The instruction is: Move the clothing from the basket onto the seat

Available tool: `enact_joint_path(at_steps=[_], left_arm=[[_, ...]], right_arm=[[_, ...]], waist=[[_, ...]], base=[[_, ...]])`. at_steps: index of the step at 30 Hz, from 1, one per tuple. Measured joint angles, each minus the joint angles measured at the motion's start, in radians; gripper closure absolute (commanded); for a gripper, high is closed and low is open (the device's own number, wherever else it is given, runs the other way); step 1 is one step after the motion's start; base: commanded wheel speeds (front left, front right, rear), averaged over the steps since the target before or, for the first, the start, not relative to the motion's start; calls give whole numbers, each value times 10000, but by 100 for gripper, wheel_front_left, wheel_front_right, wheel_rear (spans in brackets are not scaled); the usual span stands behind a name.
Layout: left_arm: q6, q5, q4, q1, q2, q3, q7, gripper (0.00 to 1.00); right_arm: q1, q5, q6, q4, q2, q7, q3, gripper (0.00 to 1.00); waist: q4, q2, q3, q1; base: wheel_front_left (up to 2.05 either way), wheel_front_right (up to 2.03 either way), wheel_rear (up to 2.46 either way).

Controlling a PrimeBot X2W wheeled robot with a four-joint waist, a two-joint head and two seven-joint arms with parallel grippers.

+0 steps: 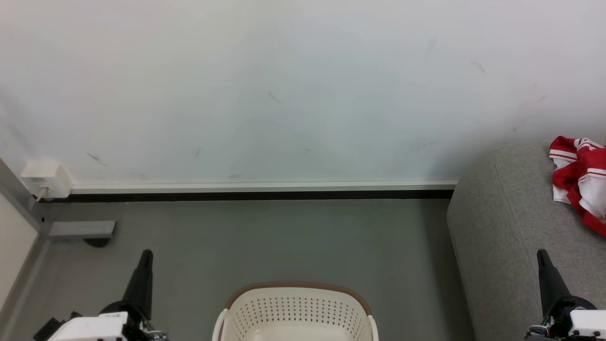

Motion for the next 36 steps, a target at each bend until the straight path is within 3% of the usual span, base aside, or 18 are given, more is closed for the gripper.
enact_joint_path(at_steps=[36], left_arm=[[0,0,0,0,0,0,0,100]], right_arm=[[0,0,0,0,0,0,0,100]], waist=[[0,0,0,0]], base=[[0,0,0]])
